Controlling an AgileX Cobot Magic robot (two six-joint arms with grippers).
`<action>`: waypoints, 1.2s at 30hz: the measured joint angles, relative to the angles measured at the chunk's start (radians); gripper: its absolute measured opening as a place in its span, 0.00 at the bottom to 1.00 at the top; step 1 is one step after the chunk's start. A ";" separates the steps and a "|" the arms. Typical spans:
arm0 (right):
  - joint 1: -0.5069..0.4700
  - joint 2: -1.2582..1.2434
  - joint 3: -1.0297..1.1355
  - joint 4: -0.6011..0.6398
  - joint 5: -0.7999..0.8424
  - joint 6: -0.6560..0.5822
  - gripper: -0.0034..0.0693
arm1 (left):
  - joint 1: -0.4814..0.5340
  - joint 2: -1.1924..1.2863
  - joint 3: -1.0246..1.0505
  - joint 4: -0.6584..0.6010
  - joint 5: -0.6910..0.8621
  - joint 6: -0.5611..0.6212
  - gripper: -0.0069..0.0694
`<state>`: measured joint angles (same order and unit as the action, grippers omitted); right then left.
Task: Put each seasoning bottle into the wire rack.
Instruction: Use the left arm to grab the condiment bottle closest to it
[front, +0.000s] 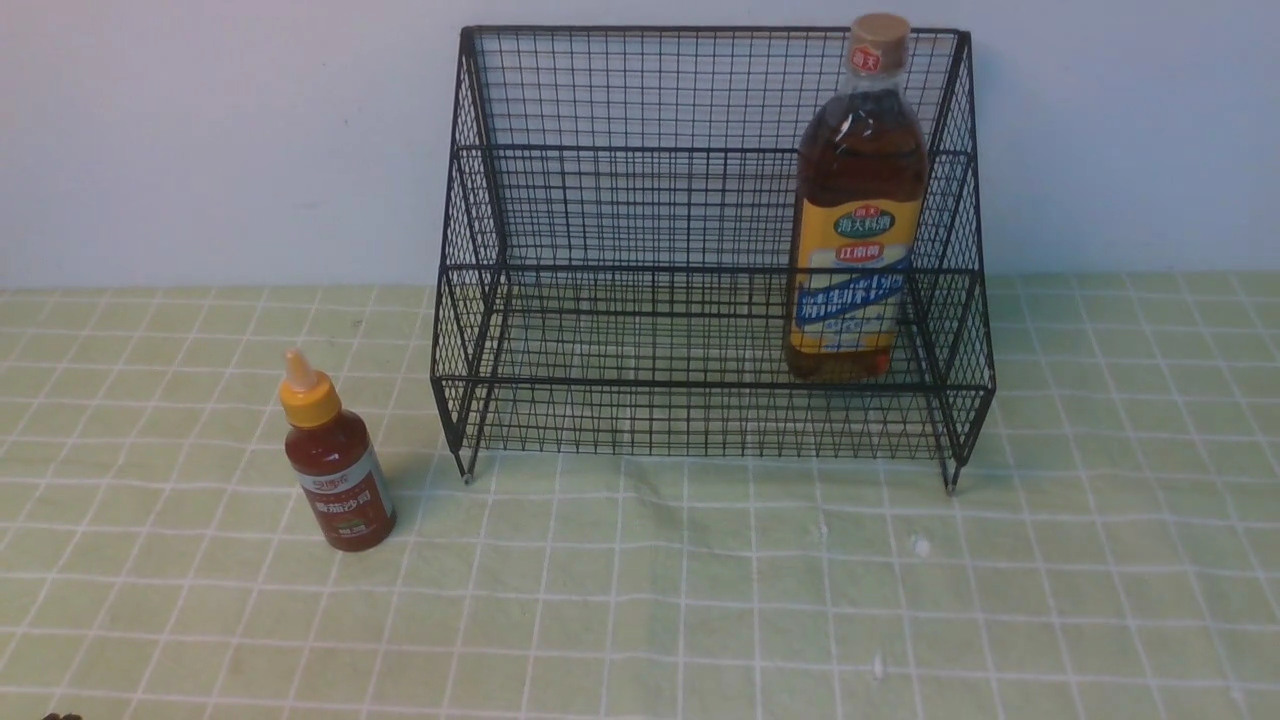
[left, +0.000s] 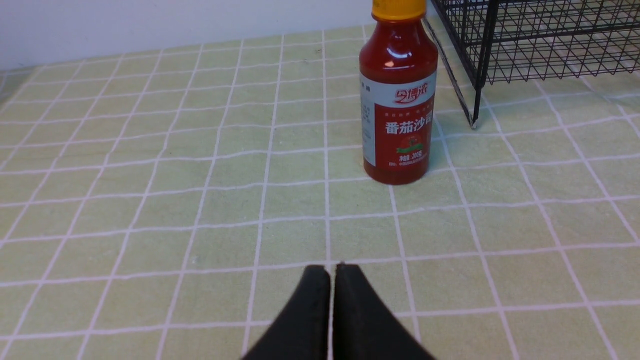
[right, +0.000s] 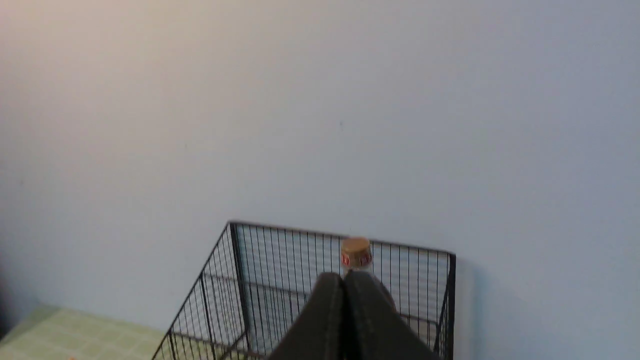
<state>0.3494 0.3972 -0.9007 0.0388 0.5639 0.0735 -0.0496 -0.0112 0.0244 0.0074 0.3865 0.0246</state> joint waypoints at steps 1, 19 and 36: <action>0.000 -0.072 0.100 0.000 -0.094 0.000 0.03 | 0.000 0.000 0.000 0.000 0.000 0.000 0.08; 0.000 -0.329 0.602 -0.104 -0.310 -0.057 0.03 | 0.000 0.000 0.000 0.000 0.000 0.000 0.08; -0.312 -0.405 0.926 -0.164 -0.207 0.085 0.03 | 0.000 0.000 0.000 0.000 0.000 0.000 0.08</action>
<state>0.0376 -0.0077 0.0254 -0.1255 0.3569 0.1584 -0.0496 -0.0112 0.0244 0.0074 0.3865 0.0246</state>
